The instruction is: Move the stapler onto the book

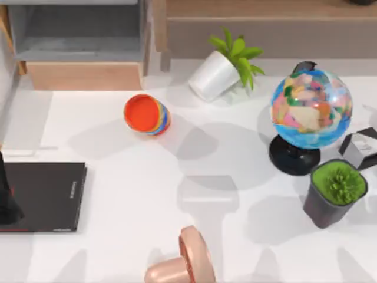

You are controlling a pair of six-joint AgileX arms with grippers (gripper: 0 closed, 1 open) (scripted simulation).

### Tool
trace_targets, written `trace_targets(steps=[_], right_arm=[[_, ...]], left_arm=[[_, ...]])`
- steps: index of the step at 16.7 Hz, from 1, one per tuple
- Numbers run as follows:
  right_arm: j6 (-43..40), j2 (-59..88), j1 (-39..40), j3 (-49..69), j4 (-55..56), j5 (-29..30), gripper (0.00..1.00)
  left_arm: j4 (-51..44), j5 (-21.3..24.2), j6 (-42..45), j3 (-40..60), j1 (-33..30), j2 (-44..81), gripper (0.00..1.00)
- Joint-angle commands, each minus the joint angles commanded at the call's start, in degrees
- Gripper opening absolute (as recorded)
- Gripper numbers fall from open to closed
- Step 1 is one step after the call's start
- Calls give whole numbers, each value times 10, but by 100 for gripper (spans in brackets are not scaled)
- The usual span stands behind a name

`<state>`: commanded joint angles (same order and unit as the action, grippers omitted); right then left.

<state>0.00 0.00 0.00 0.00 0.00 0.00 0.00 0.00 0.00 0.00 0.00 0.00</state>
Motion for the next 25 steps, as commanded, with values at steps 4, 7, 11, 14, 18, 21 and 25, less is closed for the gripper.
trace_targets(steps=[4, 7, 11, 14, 18, 21, 25], right_arm=[[0, 0, 0, 0, 0, 0, 100], [0, 0, 0, 0, 0, 0, 100], [0, 0, 0, 0, 0, 0, 100], [0, 0, 0, 0, 0, 0, 100], [0, 0, 0, 0, 0, 0, 100], [0, 0, 0, 0, 0, 0, 100], [0, 0, 0, 0, 0, 0, 100]], left_arm=[[-12, -2, 1, 15, 3, 16, 100], [-62, -6, 4, 78, 17, 85, 100], [-175, -12, 7, 227, 42, 260, 100], [-281, -15, 6, 378, 67, 451, 100], [-424, -19, 1, 619, 102, 733, 100], [-521, -19, -1, 817, 122, 920, 100], [-631, -15, 2, 1068, 138, 1124, 100]])
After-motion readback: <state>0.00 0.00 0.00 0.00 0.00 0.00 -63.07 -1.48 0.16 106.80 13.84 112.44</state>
